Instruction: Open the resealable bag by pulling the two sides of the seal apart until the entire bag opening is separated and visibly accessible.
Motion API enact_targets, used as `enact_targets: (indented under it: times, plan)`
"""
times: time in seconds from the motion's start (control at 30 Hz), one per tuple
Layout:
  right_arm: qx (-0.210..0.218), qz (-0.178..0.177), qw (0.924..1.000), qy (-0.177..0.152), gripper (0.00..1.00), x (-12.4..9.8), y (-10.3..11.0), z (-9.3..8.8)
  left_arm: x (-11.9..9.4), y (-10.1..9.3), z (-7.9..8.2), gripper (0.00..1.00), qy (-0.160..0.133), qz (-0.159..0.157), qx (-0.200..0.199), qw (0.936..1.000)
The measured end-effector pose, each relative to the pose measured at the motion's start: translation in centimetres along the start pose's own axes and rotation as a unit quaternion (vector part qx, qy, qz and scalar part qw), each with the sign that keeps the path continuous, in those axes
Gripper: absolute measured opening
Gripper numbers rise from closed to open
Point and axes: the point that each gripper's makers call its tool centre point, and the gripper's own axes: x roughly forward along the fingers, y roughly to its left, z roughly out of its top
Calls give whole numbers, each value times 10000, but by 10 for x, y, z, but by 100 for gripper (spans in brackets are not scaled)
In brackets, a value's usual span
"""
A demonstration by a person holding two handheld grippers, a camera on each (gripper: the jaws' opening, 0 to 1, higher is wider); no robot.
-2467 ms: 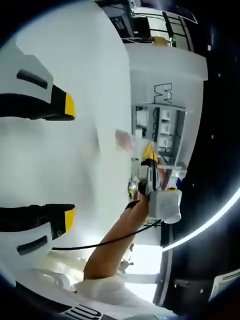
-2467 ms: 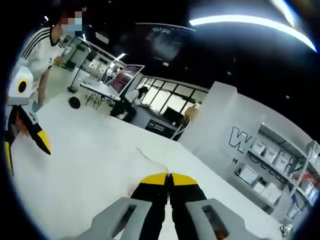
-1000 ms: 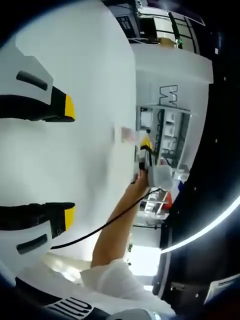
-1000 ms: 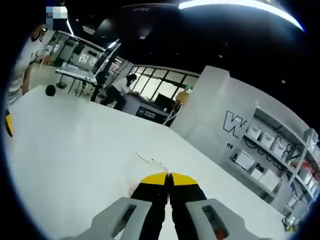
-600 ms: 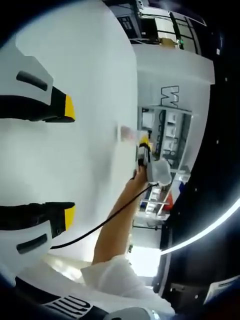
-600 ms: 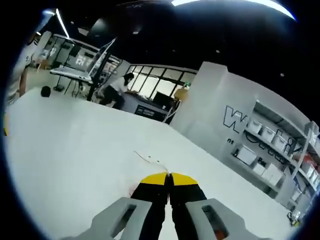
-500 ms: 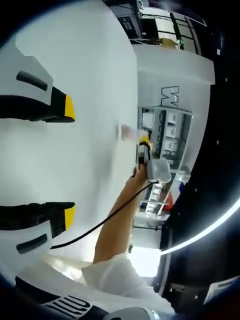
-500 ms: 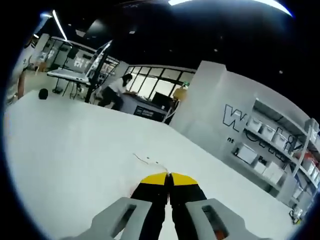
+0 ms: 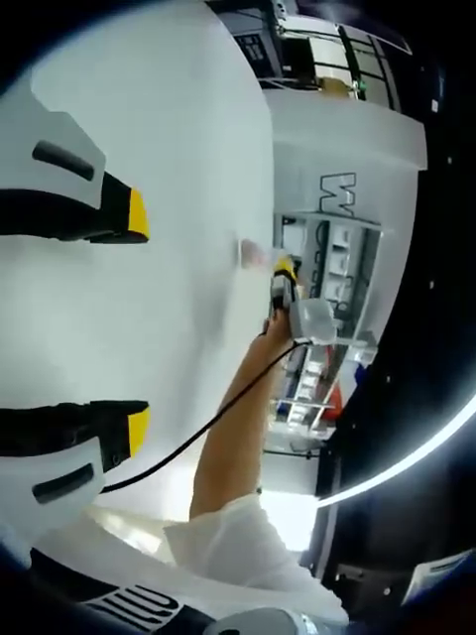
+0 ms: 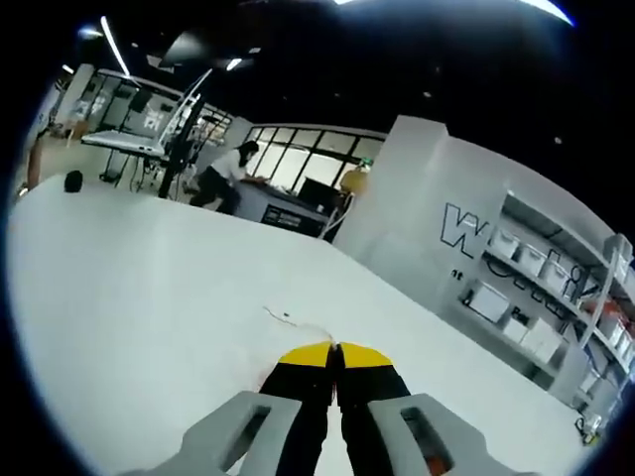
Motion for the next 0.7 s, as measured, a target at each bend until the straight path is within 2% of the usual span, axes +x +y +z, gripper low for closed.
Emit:
enact_targets:
  times: [0.17,0.47,0.7]
  plan:
    - [108,27,9999,0,0,-7,10,-7,0,-1,1,64,-6,-26,0,10000]
    - [600,45,9981,117,0,-25,29,-18,-1,-2,8,64,-88,-70,22,9999]
    - [947,-1,9954,164,4,-55,49,-24,0,4,9,64,-116,0,-32,9999]
